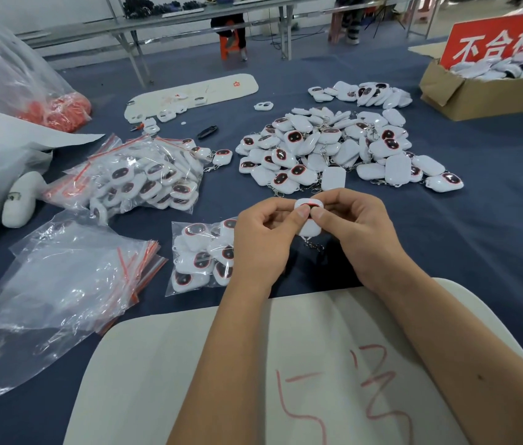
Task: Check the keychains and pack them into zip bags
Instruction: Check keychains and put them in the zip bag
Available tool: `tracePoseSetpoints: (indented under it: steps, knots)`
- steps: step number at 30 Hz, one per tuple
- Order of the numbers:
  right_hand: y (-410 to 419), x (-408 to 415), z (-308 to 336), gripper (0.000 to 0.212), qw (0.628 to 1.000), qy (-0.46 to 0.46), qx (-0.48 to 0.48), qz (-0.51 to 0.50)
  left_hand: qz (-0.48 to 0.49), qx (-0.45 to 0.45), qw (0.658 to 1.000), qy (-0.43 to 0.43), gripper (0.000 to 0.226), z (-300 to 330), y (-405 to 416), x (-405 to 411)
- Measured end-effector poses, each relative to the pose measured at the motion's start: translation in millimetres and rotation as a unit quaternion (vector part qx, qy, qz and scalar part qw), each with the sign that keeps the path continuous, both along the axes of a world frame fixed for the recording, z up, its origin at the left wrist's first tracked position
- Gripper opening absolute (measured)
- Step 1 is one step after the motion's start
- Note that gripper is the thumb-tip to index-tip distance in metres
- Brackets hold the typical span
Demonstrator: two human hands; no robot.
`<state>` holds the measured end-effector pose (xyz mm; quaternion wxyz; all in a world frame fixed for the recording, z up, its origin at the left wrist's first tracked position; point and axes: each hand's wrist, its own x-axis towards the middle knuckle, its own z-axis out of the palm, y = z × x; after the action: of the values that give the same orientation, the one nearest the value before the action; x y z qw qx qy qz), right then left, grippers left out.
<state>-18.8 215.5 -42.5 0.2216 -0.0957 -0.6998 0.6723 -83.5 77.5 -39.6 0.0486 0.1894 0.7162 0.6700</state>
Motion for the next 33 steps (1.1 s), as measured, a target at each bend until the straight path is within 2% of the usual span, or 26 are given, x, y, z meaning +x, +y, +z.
tracePoseSetpoints:
  steps: [3,6,11,14,16,19,21,25,29,31,33]
  knots:
    - [-0.9,-1.2,-0.3,0.009,1.000,0.000,-0.025,0.002,0.007,0.005,1.000,-0.001,0.004,0.6,0.5,0.2]
    - [-2.2,-2.7,-1.5,0.014,0.998,-0.022,-0.042,0.032,0.034,0.026,0.999,-0.003,0.004,0.8,3.2,0.8]
    - [-2.6,-2.1,-3.2,0.018,1.000,-0.001,0.022,0.015,0.047,0.005,0.999,-0.005,0.006,0.9,3.0,0.8]
    - [-4.9,-1.5,-4.0,0.021,0.998,0.011,0.057,0.013,0.079,-0.032,0.996,0.038,0.006,6.5,3.4,6.1]
    - [-4.8,-2.1,-3.8,0.024,0.998,0.012,0.062,0.008,0.170,-0.065,0.975,0.124,0.008,12.9,2.1,9.6]
    - [-6.0,-3.2,-3.3,0.025,0.999,0.009,0.054,0.003,0.308,-0.151,0.906,0.249,0.005,21.5,-3.2,10.4]
    - [-7.5,-2.7,-3.7,0.025,0.998,0.012,0.066,0.010,0.324,-0.218,0.887,0.245,0.010,18.8,-5.6,8.9]
    - [-6.2,-2.1,-3.9,0.022,0.999,0.016,0.048,0.001,0.277,-0.346,0.874,0.200,0.023,10.1,-7.4,8.0]
    - [-4.0,-4.2,-5.7,0.020,0.999,0.001,0.030,-0.015,0.258,-0.453,0.830,0.199,0.053,7.7,-2.0,8.5]
    - [-2.9,-5.3,-7.0,0.018,0.999,-0.011,0.023,-0.033,0.255,-0.480,0.819,0.186,0.052,6.7,-0.8,9.4]
    - [-1.2,-6.0,-8.1,0.017,0.999,-0.015,0.006,-0.041,0.257,-0.480,0.820,0.177,0.036,7.0,-2.0,9.3]
